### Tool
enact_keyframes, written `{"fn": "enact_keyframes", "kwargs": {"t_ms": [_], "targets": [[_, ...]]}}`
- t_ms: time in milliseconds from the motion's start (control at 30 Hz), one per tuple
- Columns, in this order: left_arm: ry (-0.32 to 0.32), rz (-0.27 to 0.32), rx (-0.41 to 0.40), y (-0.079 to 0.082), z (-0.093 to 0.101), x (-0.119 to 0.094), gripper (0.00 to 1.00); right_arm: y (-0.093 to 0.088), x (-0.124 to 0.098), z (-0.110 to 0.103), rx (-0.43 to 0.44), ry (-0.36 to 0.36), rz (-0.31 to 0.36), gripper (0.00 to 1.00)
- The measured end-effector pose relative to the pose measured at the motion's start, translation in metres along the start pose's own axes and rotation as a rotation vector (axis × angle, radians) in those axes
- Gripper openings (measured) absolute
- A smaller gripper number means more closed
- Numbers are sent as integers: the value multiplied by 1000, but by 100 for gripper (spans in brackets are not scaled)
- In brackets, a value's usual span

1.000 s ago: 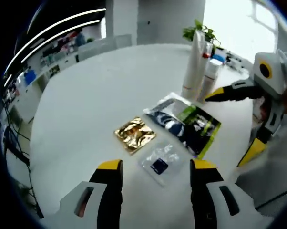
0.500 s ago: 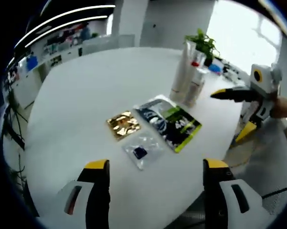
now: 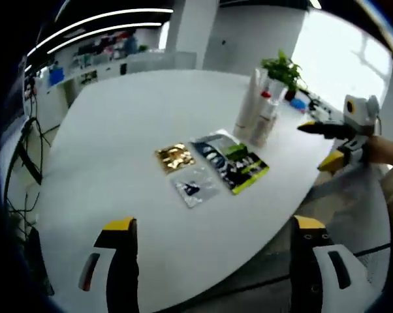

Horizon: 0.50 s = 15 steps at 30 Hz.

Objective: Arrange the skincare products in the storage area until every visible bottle or jar stands upright without overlapping.

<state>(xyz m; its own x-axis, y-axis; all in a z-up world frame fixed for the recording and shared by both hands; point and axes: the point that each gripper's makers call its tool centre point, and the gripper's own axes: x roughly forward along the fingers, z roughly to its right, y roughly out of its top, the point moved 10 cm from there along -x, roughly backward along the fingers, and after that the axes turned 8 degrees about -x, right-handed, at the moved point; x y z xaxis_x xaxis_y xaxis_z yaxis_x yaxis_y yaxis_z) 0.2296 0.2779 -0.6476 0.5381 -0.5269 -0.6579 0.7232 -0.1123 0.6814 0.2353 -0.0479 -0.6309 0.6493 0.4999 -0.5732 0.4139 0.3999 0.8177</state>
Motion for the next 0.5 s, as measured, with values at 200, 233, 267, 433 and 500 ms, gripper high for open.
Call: {"fn": "enact_keyframes", "kwargs": {"t_ms": [200,233,267,433,500], "targets": [[1,94,-5,9,3,-8,97,-2,-12,2,16,-23,18,99],[3,96,-6,9,3,-9,97,-3,-13,2,22,-26,17,99],[5,94,-4,8,3,-9,97,-4,-14,3,30,-33,21,99],[18,87,11,8,4,-8,97,-3,-13,3,31,-47,29,99],[20,84,18,8,5,-8,97,-3,-13,3,27,-43,29,99]]}}
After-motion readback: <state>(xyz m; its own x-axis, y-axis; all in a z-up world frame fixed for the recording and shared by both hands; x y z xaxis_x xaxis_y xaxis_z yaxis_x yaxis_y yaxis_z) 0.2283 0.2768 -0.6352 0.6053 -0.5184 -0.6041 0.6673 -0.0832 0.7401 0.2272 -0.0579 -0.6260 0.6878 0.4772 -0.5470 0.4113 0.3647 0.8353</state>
